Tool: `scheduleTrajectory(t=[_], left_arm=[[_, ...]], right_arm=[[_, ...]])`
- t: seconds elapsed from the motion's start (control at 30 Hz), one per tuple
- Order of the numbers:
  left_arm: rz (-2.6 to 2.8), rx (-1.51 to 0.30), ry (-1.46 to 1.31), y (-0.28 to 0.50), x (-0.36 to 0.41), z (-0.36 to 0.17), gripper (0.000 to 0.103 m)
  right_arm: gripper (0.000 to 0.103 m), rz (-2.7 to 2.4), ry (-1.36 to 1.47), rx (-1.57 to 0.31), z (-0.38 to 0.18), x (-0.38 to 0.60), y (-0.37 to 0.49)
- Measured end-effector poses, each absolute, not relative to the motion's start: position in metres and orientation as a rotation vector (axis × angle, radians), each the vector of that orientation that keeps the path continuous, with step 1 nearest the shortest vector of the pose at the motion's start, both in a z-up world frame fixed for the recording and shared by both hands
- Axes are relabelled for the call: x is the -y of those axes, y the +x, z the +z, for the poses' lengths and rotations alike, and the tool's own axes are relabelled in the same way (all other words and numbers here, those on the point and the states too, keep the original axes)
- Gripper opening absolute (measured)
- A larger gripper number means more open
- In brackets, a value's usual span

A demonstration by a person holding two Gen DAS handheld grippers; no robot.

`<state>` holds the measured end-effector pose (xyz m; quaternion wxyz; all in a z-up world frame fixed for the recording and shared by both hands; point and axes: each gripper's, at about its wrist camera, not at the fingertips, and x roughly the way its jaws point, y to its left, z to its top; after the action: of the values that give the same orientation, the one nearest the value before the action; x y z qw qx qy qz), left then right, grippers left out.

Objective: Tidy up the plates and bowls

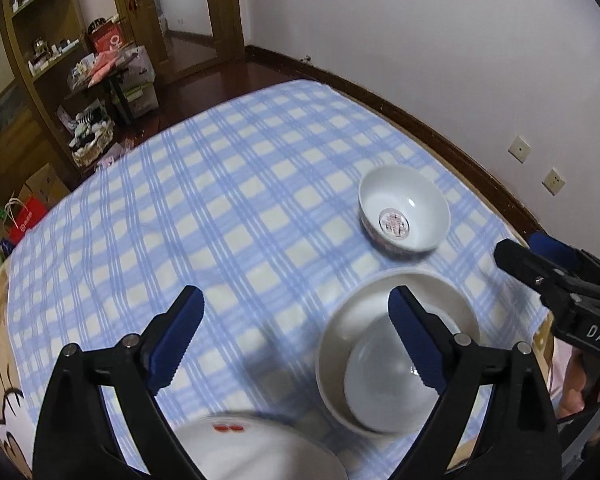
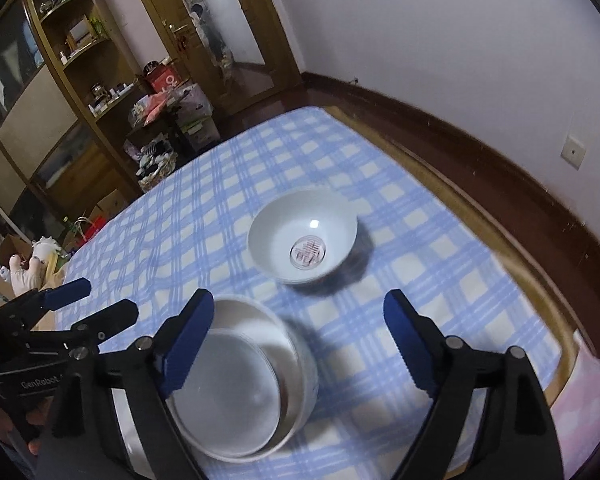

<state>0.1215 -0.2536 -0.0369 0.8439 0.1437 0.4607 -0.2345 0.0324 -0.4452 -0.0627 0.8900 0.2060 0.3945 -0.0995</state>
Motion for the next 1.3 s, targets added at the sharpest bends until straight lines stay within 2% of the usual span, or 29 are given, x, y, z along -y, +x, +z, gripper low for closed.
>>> scheduleTrajectory(t=[0.1, 0.23, 0.47, 0.7, 1.3], left_arm=[[-0.490, -0.967, 0.308, 0.135, 0.262, -0.035, 0.093], [-0.503, -0.950, 0.339, 0.151, 0.277, -0.035, 0.093], [-0.531, -0.957, 0.322, 0.182, 0.301, -0.043, 0.093], [-0.558, -0.973, 0.341, 0.203, 0.324, -0.062, 0.093], [-0.595, -1.022, 0.319, 0.220, 0.346, -0.107, 0.093]], right_arm=[[0.099, -0.226, 0.436, -0.799, -0.056, 0.458, 0.041], [0.103, -0.264, 0.442, -0.774, -0.049, 0.476, 0.054], [0.103, -0.302, 0.437, -0.764, -0.047, 0.498, 0.080], [0.103, -0.315, 0.473, -0.804, -0.067, 0.510, 0.098], [0.103, -0.326, 0.489, -0.849, -0.106, 0.516, 0.110]])
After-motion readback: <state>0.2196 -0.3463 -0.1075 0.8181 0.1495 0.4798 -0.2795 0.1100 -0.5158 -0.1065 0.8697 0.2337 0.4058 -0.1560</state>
